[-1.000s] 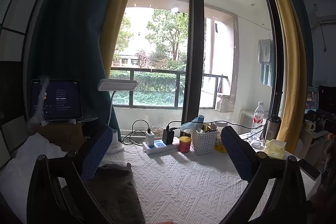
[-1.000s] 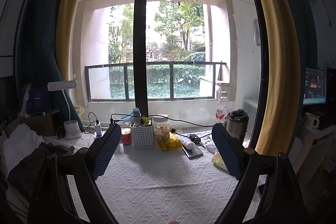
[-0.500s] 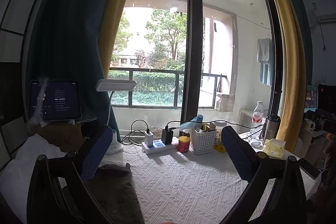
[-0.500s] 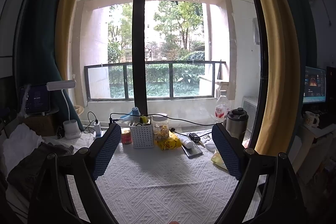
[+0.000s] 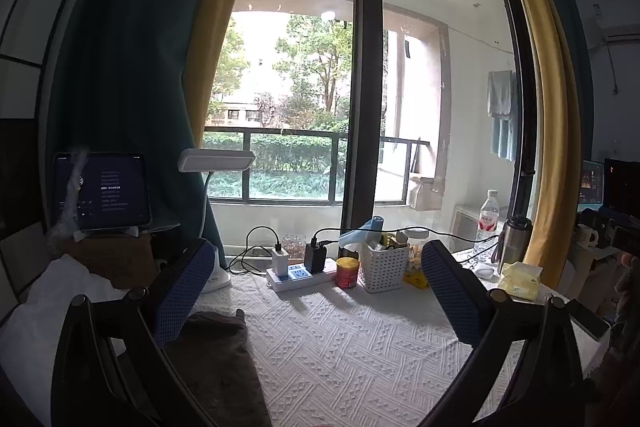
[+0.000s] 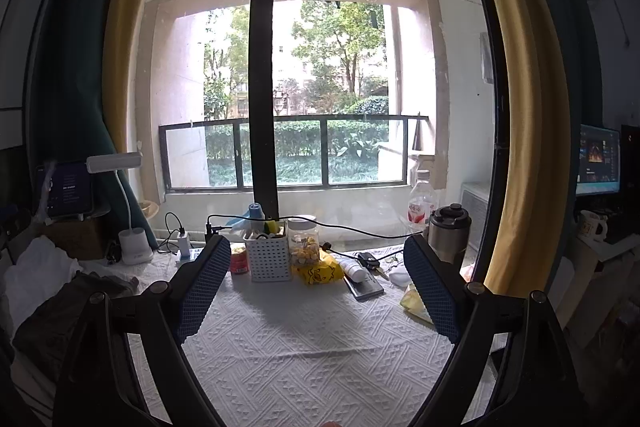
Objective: Fold small clothes
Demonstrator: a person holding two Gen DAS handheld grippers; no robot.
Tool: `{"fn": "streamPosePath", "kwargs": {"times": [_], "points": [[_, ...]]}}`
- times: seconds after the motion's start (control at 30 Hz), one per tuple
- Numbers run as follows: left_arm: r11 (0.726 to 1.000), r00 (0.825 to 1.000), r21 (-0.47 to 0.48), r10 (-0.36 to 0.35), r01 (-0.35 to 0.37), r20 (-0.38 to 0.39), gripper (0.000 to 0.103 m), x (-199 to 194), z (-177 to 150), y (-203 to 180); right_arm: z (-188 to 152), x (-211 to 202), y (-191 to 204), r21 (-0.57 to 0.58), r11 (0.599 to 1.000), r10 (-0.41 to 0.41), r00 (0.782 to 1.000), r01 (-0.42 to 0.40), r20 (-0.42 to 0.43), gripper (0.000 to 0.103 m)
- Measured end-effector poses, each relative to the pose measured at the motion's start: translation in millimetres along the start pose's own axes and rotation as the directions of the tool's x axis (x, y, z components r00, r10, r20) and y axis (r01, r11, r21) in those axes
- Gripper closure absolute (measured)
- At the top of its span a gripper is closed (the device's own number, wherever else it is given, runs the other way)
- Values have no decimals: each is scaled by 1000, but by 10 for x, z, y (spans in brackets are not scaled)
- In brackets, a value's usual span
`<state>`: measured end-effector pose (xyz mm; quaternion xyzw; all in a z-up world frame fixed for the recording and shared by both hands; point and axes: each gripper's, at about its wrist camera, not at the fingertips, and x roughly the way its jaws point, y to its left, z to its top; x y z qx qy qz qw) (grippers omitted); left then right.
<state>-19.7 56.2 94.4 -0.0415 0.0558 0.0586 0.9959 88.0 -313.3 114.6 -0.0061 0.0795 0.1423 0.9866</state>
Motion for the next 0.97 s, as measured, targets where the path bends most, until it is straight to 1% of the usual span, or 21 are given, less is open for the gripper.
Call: {"fn": "streamPosePath", "kwargs": {"times": [0.83,0.97], "points": [[1000,1000,7,-6,6,-1,1,2,-19,3,-33,29,20,-3,1000,1,1000,-1,-11,13],[999,999,14,-32,32,-1,1,13,-31,-4,-38,46,28,-4,1000,2,1000,-2,-17,13]]}}
